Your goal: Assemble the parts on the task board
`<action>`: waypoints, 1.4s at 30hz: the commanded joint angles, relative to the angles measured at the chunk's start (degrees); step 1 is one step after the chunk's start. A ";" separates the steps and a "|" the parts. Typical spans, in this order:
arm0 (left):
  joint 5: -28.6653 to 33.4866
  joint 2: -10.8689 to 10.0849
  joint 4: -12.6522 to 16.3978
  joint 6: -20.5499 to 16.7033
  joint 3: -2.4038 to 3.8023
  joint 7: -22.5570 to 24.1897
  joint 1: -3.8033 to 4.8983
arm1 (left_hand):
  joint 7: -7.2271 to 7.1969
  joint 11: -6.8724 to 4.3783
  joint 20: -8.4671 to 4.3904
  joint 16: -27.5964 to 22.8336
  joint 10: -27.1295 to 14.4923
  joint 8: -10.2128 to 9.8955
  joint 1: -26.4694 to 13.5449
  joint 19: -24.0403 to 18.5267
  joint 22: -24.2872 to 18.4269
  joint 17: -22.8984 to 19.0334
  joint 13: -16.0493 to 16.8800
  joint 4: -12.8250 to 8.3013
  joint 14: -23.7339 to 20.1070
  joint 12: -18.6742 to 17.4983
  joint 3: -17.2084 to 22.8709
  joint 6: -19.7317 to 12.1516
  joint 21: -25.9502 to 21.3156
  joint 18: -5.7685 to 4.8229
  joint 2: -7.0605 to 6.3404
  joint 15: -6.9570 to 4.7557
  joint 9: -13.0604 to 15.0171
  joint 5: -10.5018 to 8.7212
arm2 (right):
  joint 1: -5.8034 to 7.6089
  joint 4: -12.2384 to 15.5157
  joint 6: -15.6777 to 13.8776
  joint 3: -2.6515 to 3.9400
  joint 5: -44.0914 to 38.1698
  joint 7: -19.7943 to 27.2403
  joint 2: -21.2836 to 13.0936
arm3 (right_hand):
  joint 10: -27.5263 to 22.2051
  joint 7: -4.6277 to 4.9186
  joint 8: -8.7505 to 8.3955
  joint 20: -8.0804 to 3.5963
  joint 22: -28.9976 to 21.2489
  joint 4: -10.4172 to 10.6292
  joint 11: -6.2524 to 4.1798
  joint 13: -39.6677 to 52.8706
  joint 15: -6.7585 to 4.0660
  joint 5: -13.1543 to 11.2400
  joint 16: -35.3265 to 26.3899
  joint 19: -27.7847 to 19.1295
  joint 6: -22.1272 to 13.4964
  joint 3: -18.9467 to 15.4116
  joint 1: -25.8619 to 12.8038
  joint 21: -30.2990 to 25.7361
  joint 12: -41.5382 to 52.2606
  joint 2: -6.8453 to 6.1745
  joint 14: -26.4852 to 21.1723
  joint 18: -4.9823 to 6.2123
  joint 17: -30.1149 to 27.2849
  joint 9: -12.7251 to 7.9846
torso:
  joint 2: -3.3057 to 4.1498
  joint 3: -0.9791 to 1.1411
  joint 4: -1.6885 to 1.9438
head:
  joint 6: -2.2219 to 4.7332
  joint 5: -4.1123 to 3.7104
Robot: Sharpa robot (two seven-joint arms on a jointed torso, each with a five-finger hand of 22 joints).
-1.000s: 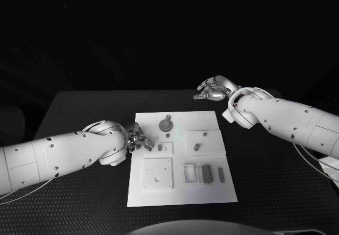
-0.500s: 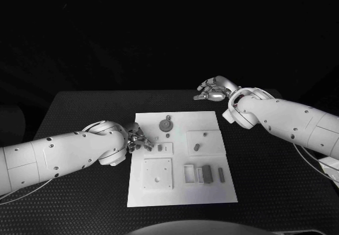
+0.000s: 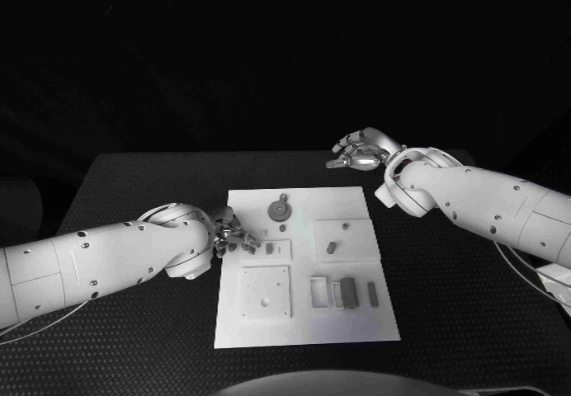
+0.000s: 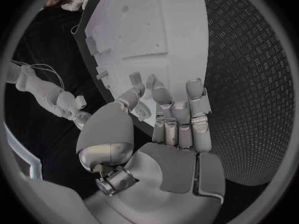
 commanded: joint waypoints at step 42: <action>5.99 -0.19 -0.35 0.95 0.06 1.48 0.00 | 0.37 0.17 -0.68 -0.06 -0.45 -0.08 7.78 -0.63 1.24 -0.07 -0.04 -10.55 -0.62 -0.07 -0.62 0.05 0.12 -0.69 11.45 0.29 1.02 -0.38 | -0.13 0.03 0.94 0.02 -0.03 0.49 -0.04 | -0.20 2.84 0.37 0.01 0.24 0.47 0.16 -0.32 0.12 0.02 -0.28 -0.41 -0.52 0.01 0.41 -0.42 -0.37 -0.07 -0.49 -1.10 0.24 -0.15 | 0.02 0.00 -0.03 | -0.03 0.04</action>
